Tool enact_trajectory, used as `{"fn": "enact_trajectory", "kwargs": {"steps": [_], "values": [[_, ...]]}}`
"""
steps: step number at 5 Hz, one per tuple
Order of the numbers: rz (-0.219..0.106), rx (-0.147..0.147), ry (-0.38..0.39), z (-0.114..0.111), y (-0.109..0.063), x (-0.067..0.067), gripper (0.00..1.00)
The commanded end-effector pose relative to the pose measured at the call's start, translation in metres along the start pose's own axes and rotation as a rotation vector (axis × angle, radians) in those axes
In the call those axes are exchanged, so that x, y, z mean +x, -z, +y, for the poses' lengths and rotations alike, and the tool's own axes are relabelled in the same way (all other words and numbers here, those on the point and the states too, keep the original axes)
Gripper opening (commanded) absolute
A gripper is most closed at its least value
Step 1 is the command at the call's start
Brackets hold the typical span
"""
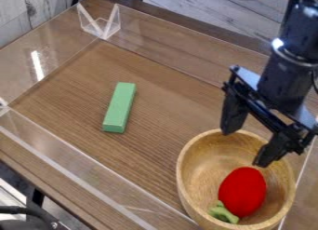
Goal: Move the red fruit to the right
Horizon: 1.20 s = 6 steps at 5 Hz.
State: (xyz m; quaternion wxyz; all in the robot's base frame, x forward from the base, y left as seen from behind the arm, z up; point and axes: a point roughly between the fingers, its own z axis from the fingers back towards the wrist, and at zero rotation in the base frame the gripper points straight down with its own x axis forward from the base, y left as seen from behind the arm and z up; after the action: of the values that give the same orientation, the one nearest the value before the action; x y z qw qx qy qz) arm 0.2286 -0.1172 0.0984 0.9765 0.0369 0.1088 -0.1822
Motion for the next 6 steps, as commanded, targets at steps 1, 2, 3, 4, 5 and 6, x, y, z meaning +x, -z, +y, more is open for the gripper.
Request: {"fn": "enact_trajectory", "kwargs": {"steps": [1, 2, 3, 4, 5, 6], "values": [[-0.040, -0.016, 0.002, -0.006, 0.003, 0.006, 1.00], [-0.037, -0.029, -0.001, -0.010, 0.017, 0.012, 1.00], [-0.031, -0.053, -0.059, -0.015, 0.028, 0.017, 1.00], [-0.026, -0.069, -0.121, -0.018, 0.031, 0.020, 0.00], [-0.057, 0.005, -0.035, -0.012, -0.003, 0.009, 0.00], [-0.105, 0.080, 0.038, 0.004, -0.045, 0.003, 0.00]]}}
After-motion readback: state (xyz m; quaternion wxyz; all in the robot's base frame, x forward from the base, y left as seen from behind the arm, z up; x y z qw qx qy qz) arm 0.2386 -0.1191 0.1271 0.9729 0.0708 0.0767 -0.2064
